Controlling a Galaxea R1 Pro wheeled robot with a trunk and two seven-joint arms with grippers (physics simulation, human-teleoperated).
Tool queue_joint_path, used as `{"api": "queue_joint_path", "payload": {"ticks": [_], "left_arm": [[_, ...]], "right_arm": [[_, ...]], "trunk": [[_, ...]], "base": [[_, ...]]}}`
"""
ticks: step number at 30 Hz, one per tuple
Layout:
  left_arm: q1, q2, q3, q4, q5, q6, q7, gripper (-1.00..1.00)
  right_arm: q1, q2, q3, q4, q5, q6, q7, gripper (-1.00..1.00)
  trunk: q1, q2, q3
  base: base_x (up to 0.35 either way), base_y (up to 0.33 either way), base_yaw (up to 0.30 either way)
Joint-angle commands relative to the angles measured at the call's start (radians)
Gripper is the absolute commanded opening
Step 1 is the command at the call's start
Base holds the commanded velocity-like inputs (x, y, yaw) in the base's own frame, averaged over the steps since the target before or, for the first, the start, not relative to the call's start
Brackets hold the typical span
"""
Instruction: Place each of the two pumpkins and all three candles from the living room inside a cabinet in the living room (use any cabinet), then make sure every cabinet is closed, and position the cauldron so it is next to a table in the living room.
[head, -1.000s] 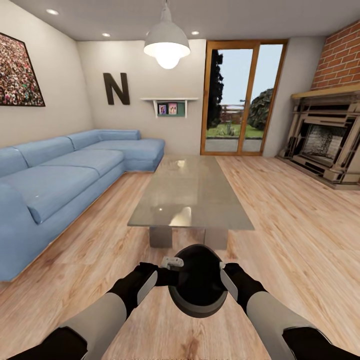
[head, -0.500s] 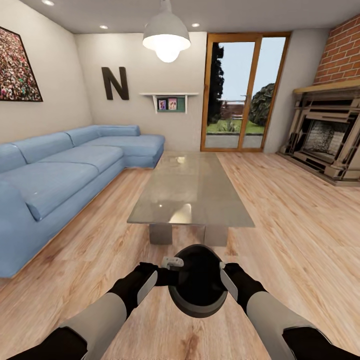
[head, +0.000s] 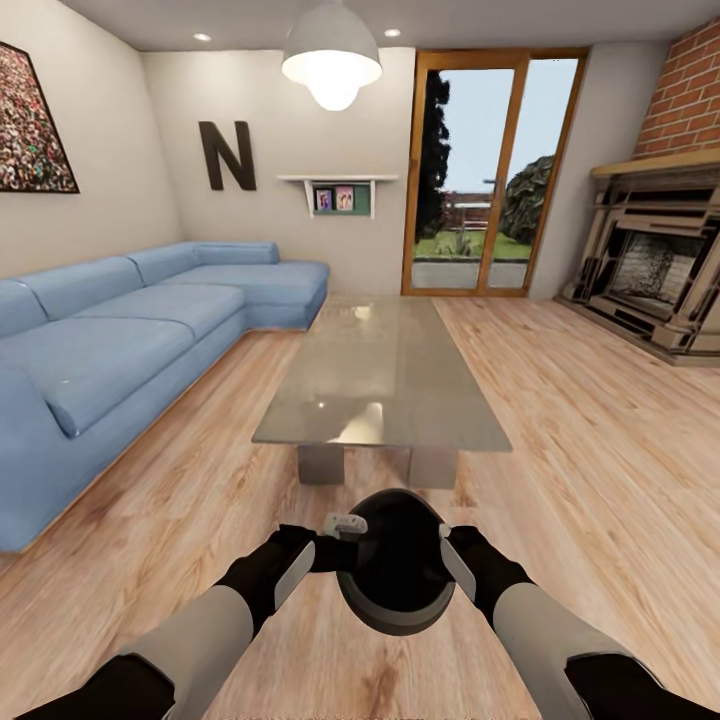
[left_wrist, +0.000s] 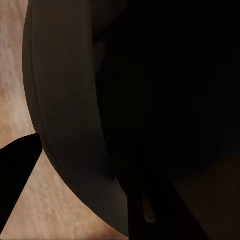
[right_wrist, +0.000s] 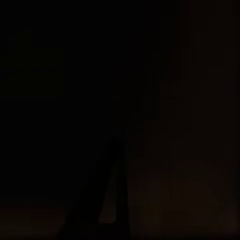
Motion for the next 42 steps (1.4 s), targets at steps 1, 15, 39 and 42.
{"api": "queue_joint_path", "payload": {"ticks": [1, 15, 39, 42], "left_arm": [[-0.001, 0.007, -0.023, -0.002, -0.005, 0.004, 0.002, -1.0], [-0.001, 0.007, -0.023, -0.002, -0.005, 0.004, 0.002, -1.0], [-0.001, 0.007, -0.023, -0.002, -0.004, 0.005, 0.002, -1.0], [-0.001, 0.007, -0.023, -0.002, -0.005, 0.005, 0.002, -1.0]], "right_arm": [[-0.001, -0.001, 0.043, 0.001, -0.066, -0.003, -0.001, -1.0], [-0.001, -0.001, 0.045, 0.001, -0.066, -0.003, -0.001, -1.0], [-0.001, -0.002, 0.043, 0.001, -0.066, -0.003, -0.001, -1.0], [-0.001, -0.002, 0.043, 0.001, -0.066, -0.003, -0.001, -1.0]], "trunk": [[0.0, -0.001, -0.002], [0.0, -0.001, -0.025], [0.0, -0.001, -0.063], [0.0, -0.001, -0.068]], "base": [[0.0, 0.0, 0.0], [0.215, 0.0, 0.0], [0.021, 0.0, 0.0], [0.0, 0.0, 0.0]]}}
